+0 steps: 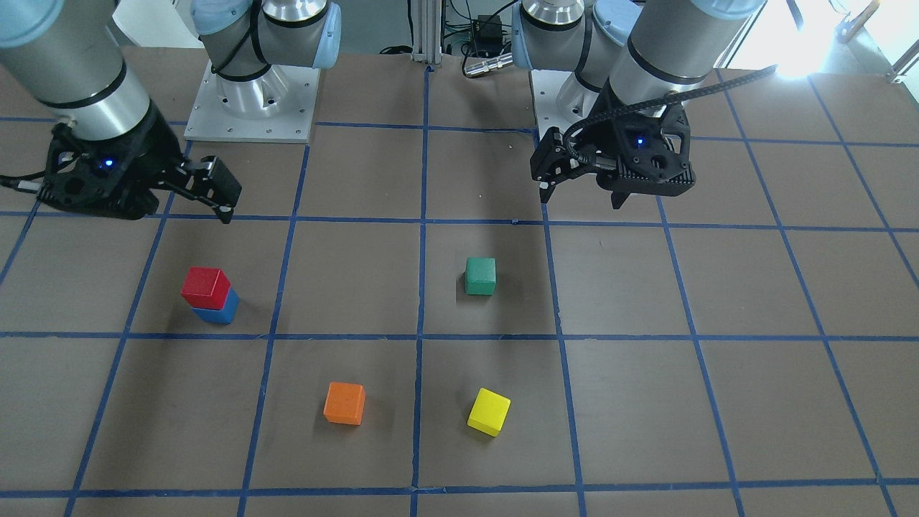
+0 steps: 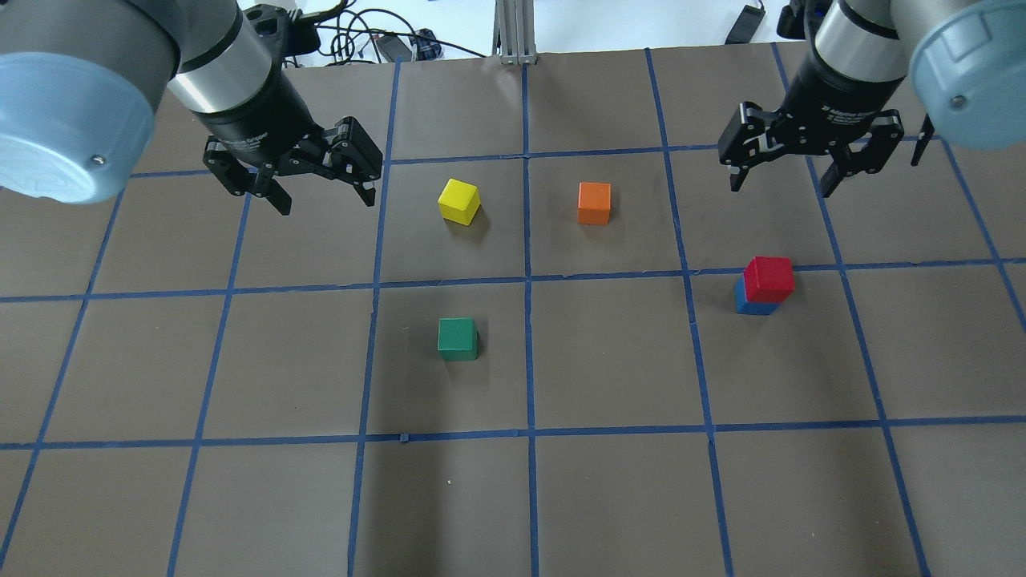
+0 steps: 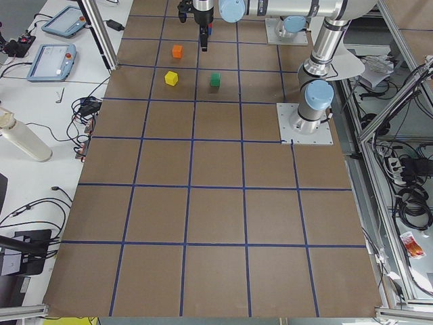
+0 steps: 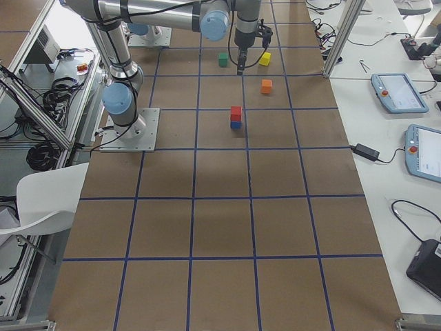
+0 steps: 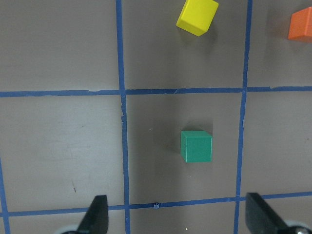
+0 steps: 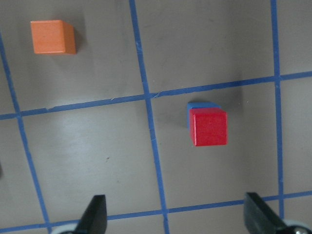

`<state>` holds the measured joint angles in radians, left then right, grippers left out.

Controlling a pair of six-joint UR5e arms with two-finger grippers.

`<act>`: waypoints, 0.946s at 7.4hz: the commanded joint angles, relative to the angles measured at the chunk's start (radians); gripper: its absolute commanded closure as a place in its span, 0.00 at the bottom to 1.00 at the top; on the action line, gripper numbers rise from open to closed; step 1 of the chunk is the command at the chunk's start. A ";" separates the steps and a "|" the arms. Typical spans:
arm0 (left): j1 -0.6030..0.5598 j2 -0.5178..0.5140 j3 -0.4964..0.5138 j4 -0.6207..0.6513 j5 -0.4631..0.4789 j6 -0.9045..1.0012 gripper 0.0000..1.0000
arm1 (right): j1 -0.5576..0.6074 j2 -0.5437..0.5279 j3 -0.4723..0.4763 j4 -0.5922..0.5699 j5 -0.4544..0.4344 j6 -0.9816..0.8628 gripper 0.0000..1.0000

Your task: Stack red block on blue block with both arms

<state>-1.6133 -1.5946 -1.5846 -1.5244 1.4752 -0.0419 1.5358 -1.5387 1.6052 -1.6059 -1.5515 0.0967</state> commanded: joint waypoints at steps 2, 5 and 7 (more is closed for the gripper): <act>-0.002 0.011 0.005 0.018 0.014 0.000 0.00 | 0.070 -0.011 0.002 -0.075 -0.005 0.052 0.00; -0.007 -0.004 -0.006 0.020 0.053 -0.009 0.00 | 0.032 -0.011 -0.013 -0.094 -0.008 0.041 0.00; -0.008 0.008 -0.006 0.020 0.057 -0.007 0.00 | 0.033 -0.014 -0.013 -0.086 -0.019 0.041 0.00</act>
<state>-1.6205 -1.5883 -1.5899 -1.5049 1.5302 -0.0497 1.5708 -1.5510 1.5924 -1.6971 -1.5664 0.1389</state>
